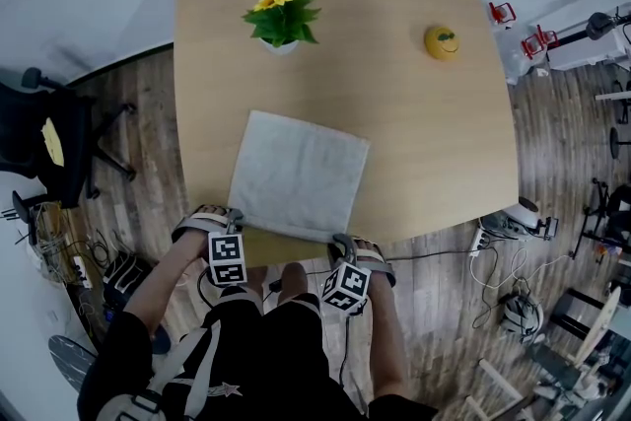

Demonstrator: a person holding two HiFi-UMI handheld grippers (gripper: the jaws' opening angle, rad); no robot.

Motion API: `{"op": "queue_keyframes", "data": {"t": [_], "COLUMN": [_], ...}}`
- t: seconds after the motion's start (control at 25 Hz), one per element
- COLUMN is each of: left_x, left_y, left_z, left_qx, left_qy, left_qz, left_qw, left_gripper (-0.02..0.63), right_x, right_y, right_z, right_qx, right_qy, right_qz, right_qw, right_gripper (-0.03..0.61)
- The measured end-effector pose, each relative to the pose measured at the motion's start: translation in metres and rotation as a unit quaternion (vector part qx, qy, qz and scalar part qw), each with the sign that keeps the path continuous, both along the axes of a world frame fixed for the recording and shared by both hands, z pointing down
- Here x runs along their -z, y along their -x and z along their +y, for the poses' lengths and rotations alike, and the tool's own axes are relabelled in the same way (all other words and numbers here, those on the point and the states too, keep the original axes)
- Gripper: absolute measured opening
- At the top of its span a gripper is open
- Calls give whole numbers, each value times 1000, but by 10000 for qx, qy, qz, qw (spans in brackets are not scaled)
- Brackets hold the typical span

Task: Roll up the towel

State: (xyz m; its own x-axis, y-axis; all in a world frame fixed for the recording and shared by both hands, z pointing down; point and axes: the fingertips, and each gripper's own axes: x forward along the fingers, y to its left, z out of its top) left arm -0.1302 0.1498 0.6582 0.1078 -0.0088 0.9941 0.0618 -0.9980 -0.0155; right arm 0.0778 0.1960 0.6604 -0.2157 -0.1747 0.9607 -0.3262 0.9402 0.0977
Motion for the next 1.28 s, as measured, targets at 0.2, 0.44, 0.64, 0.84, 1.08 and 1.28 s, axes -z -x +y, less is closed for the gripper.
{"op": "queue_keyframes", "data": {"t": [0.2,0.44,0.64,0.84,1.08,1.28], "left_x": [0,-1,-1,2,6,7], "left_y": [-1,-1,-1,-1,2,3], "left_z": [-10,-11,-13,-12,11,38], "left_qx": [-37,-124,-71,175,290,331], "left_qy": [-71,148,-38,-359,-319,-177], "left_qz": [-13,-117,-83,81,165,171], "left_qw": [10000,9997,9999,9992,9989,9991], "left_gripper": [60,60,58,43,26,26], "right_x": [0,-1,1,3,6,6], "right_y": [-1,0,-1,-4,-3,-2], "right_z": [-7,-10,-13,-10,13,39], "right_qx": [-138,-63,-65,-183,-260,-368], "right_qy": [130,325,291,116,225,428], "right_qz": [-78,-117,-162,-168,-182,-257], "right_qw": [9998,9994,9994,9996,9992,9981], "right_gripper": [71,67,54,35,26,26]}}
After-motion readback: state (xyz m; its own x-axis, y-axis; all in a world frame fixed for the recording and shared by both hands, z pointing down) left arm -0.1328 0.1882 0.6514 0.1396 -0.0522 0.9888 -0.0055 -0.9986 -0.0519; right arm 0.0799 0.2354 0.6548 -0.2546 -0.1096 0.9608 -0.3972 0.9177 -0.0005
